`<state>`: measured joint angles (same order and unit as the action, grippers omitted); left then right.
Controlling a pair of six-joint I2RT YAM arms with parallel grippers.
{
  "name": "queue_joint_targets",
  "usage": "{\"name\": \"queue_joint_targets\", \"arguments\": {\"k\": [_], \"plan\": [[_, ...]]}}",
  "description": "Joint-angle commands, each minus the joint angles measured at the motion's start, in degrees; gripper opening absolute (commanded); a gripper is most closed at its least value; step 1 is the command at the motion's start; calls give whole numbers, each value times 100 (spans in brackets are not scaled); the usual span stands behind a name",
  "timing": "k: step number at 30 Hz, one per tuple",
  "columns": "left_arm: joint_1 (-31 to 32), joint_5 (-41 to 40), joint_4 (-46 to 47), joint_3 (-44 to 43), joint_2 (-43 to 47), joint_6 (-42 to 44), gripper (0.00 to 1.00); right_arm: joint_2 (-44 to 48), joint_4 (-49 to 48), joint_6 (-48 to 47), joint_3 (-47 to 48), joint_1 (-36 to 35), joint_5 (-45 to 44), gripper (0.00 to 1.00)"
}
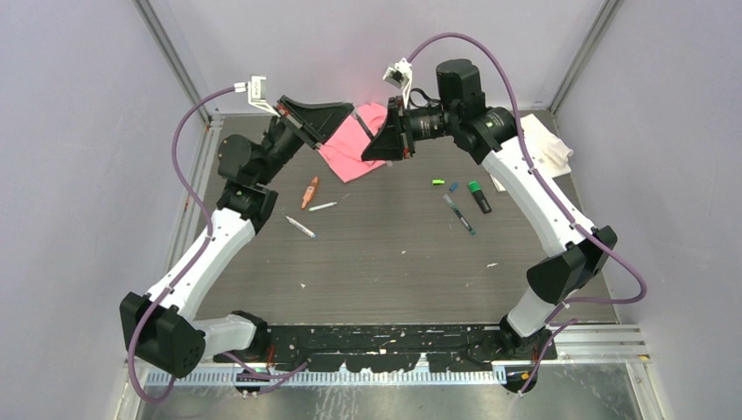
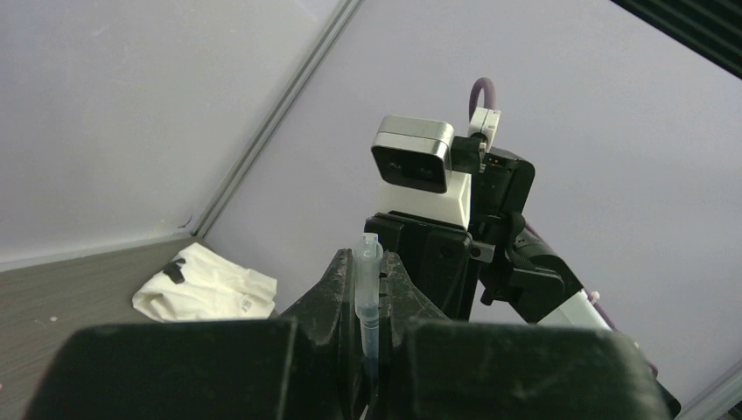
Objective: Insert the pens into the pen caps
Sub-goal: Insert the pen cap onto the pen.
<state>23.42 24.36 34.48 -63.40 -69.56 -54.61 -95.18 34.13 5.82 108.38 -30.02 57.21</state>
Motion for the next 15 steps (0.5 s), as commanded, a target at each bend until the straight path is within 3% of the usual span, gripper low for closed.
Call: {"name": "queue_joint_targets", "arguments": {"k": [1,9,15], "plan": [[32,809,-839,-49,87,146,1,89,102,-724,439,-60,-293,1],[27,221,-565,19,168,-186,1,137,661,-1244,435,-236,-538,1],[29,313,-1247,-162,220,253,1,102,815,-1361,583,-273,-957,1]]}}
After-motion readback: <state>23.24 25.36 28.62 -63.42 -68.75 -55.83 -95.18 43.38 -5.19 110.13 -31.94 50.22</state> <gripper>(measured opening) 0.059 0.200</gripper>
